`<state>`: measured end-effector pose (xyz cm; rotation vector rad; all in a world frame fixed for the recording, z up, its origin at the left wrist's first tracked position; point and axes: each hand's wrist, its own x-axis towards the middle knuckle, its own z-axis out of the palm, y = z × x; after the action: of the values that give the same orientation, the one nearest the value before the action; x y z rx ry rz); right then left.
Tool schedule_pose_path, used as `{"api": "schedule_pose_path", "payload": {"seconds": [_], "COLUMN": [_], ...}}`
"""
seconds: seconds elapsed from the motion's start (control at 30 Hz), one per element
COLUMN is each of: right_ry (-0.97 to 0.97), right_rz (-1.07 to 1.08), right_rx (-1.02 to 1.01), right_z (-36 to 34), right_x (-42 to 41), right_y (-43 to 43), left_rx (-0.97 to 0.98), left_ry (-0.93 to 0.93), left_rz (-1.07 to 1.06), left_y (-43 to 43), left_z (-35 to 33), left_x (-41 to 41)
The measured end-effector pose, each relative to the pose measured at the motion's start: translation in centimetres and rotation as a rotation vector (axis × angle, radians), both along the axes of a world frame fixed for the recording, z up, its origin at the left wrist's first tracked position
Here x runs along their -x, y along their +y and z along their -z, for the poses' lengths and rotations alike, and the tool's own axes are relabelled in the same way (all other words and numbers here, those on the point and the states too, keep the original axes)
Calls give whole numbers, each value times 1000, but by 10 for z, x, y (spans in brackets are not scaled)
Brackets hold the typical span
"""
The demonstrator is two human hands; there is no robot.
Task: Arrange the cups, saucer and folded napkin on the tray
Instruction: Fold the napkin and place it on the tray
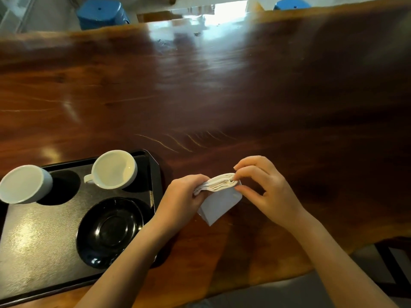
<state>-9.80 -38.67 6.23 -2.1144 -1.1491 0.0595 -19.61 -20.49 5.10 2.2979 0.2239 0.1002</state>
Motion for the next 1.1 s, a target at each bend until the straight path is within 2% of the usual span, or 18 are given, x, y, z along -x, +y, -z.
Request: {"api": "schedule_pose_path", "payload": {"seconds": [0.23, 0.4, 0.47, 0.57, 0.7, 0.77, 0.8, 0.83, 0.9, 0.93, 0.97, 1.03, 1.1], "right_ry": [-182, -207, -170, -15, 144, 322, 474, 681, 1271, 1561, 1763, 1914, 1839], "right_rz": [-109, -183, -236, -300, -209, -48, 49, 148, 325, 372, 374, 386, 460], "right_rx": [210, 331, 421, 477, 349, 201, 109, 17, -96, -111, -127, -199, -247], "right_z": [-16, -29, -32, -28, -21, -15, -11, -7, -1, 0, -1, -7, -9], "right_x": [-5, -10, -14, -12, -8, -2, 4, 12, 25, 29, 32, 31, 31], "right_y": [0, 8, 8, 7, 7, 6, 6, 8, 13, 16, 19, 29, 40], "left_rx": [-86, -137, -184, -201, -217, -290, -344, -403, -492, -530, -565, -605, -629], "left_ry": [40, 62, 86, 146, 127, 71, 32, -14, -141, -209, -264, -318, -346], "left_rz": [64, 117, 176, 263, 286, 260, 241, 229, 227, 238, 257, 316, 331], "left_y": [1, 4, 6, 12, 19, 21, 23, 24, 22, 20, 17, 12, 9], "left_z": [-13, -17, -20, -23, -29, -31, -32, -33, -33, -32, -31, -24, -12], "left_x": [-1, -2, -1, -1, -3, -4, -3, -2, 1, 3, 6, 11, 16]}}
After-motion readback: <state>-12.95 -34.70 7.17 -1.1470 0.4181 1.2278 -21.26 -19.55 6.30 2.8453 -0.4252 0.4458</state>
